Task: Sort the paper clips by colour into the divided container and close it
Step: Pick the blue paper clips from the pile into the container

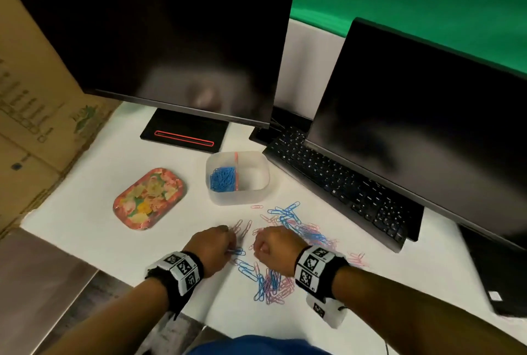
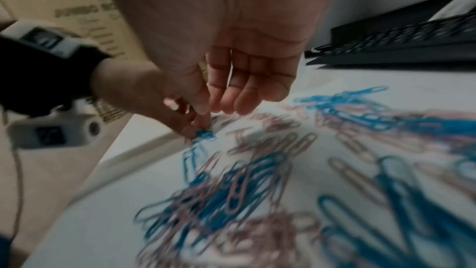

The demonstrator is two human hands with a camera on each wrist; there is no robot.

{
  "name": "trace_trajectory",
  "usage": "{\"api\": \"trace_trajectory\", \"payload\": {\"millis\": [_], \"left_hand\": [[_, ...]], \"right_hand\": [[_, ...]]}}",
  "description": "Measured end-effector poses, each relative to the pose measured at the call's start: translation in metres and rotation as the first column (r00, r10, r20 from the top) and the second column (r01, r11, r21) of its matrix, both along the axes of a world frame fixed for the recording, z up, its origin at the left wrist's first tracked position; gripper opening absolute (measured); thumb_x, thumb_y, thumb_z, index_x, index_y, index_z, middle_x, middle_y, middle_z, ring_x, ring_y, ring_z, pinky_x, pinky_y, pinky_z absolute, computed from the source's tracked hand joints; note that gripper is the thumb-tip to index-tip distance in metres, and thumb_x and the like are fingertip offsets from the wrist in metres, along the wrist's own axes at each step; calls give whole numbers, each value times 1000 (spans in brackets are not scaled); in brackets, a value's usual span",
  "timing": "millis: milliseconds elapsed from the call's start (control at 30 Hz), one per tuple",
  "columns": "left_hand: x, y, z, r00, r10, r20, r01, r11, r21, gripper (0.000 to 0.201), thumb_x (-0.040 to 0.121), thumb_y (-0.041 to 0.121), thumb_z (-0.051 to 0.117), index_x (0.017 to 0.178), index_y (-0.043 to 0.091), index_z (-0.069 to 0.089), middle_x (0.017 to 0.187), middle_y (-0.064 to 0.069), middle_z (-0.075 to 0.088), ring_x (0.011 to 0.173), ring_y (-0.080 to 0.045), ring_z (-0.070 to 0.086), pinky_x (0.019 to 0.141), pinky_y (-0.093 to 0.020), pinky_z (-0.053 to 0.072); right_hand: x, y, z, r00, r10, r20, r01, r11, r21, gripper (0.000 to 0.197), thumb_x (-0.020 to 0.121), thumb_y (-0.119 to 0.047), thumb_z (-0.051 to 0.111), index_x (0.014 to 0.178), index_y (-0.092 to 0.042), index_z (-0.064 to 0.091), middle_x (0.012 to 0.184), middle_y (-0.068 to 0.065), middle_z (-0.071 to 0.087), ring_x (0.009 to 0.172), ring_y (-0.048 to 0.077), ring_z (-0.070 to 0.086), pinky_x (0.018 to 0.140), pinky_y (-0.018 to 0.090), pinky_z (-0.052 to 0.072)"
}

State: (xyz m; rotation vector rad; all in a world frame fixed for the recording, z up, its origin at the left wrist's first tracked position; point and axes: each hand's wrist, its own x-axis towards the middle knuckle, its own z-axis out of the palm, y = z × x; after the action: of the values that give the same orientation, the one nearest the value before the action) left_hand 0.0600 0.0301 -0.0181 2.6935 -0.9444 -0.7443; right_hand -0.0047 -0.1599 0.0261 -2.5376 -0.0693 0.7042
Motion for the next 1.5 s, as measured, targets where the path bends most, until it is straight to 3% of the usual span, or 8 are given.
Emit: {"api": "trace_trajectory", "payload": {"millis": [200, 433, 700, 867, 1033, 1233, 1333, 1500], "left_hand": [[-3, 0, -7, 999, 34, 23, -34, 999, -8, 20, 90, 38, 52, 99, 22, 59, 106, 0, 56, 100, -24, 58, 77, -33, 45], [0, -4, -4, 995, 97, 6, -97, 995, -18, 10, 88, 23, 51, 92, 19, 59, 101, -3, 60, 93, -26, 59, 73, -31, 43], [-1, -7, -3, 994, 109, -14, -109, 994, -3, 17, 88, 26, 52, 100, 20, 63, 108, -4, 61, 97, -26, 60, 74, -29, 42], [-2, -5, -4, 996, 78, 34, -79, 997, 21, 20, 90, 30, 51, 102, 17, 60, 108, -5, 55, 99, -27, 59, 75, -33, 43], [0, 1, 0, 984, 174, -36, -176, 982, -67, 12, 86, 25, 53, 91, 18, 60, 98, -3, 60, 90, -25, 59, 73, -32, 45], [6, 11, 9, 874, 389, -292, -472, 824, -314, 21, 78, 11, 68, 83, 29, 59, 73, 6, 67, 70, -14, 60, 67, -20, 44], [11, 13, 15, 783, 407, -470, -596, 709, -378, 22, 78, 11, 71, 97, 22, 64, 73, -4, 71, 64, -14, 61, 70, -26, 48], [26, 2, 41, 661, 396, -638, -736, 510, -445, 12, 85, -7, 60, 90, 2, 66, 76, -17, 65, 59, -17, 66, 53, -23, 52]], "right_hand": [[-16, 32, -31, 987, 158, 11, -154, 974, -167, 36, 89, -29, 56, 119, -10, 58, 122, 12, 52, 113, 32, 50, 93, 42, 46], [-9, 32, -43, 993, 113, 32, -104, 974, -199, 22, 89, -9, 51, 109, -5, 60, 116, 15, 55, 107, 34, 55, 89, 38, 48], [-3, 37, -44, 997, 80, 22, -75, 980, -187, 24, 88, -9, 54, 111, -7, 60, 119, 13, 53, 109, 33, 55, 92, 37, 48], [-5, 39, -42, 985, 153, 79, -139, 978, -158, 30, 88, -4, 51, 118, -5, 55, 121, 16, 52, 110, 34, 52, 93, 41, 47], [-3, 43, -42, 973, 217, 79, -199, 962, -187, 20, 89, -4, 47, 105, -2, 59, 113, 17, 55, 105, 34, 53, 87, 40, 46], [-2, 43, -37, 978, 204, 38, -194, 964, -182, 22, 90, -3, 49, 110, -4, 59, 115, 17, 59, 106, 33, 56, 89, 39, 50], [-2, 41, -38, 982, 184, 43, -175, 972, -157, 25, 88, -3, 50, 111, -6, 59, 115, 16, 59, 107, 33, 55, 91, 39, 49], [5, 35, -31, 991, 68, 115, -68, 998, -2, 20, 92, -16, 50, 102, -10, 66, 110, 11, 63, 104, 27, 54, 91, 34, 46]]}}
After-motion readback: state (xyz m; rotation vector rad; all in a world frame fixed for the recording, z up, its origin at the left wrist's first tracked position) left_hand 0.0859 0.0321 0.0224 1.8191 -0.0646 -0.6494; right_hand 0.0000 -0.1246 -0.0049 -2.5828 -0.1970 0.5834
